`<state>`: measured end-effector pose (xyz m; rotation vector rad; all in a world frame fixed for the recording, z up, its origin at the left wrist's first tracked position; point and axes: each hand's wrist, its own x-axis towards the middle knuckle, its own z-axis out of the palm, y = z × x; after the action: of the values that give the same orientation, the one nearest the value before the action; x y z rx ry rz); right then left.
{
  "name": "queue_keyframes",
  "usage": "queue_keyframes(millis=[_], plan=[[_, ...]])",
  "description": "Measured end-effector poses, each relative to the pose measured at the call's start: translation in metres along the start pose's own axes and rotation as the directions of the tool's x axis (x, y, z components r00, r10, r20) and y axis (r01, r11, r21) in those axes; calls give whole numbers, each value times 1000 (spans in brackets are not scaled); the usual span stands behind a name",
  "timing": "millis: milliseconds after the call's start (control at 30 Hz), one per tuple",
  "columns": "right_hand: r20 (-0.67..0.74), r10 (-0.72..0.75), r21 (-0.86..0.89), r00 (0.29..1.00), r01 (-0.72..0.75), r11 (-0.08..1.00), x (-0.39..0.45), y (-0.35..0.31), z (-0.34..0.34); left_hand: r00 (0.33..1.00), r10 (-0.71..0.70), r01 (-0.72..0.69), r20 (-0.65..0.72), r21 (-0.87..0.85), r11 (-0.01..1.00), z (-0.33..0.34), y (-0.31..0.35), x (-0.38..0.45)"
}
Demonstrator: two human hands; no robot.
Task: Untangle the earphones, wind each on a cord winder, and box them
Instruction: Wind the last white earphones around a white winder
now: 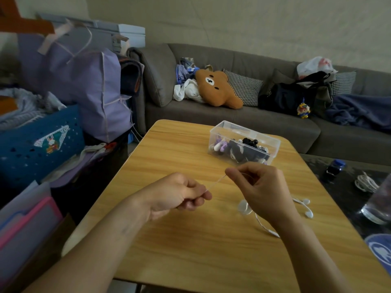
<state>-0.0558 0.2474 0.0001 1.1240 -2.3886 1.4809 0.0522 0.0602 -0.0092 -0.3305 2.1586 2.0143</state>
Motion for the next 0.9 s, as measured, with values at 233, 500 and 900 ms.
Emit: queue_keyframes(millis=[233, 500, 900], plan=[[-67, -12, 7, 998, 13, 1000, 0, 2, 5, 971, 67, -61, 229, -32, 998, 0, 3, -5], [113, 97, -100, 989, -86, 991, 2, 9, 8, 980, 195, -154, 26, -519, 841, -3, 5, 0], [282, 33, -192, 959, 23, 981, -6, -5, 26, 957, 145, -279, -252, -655, 703, 5, 8, 3]])
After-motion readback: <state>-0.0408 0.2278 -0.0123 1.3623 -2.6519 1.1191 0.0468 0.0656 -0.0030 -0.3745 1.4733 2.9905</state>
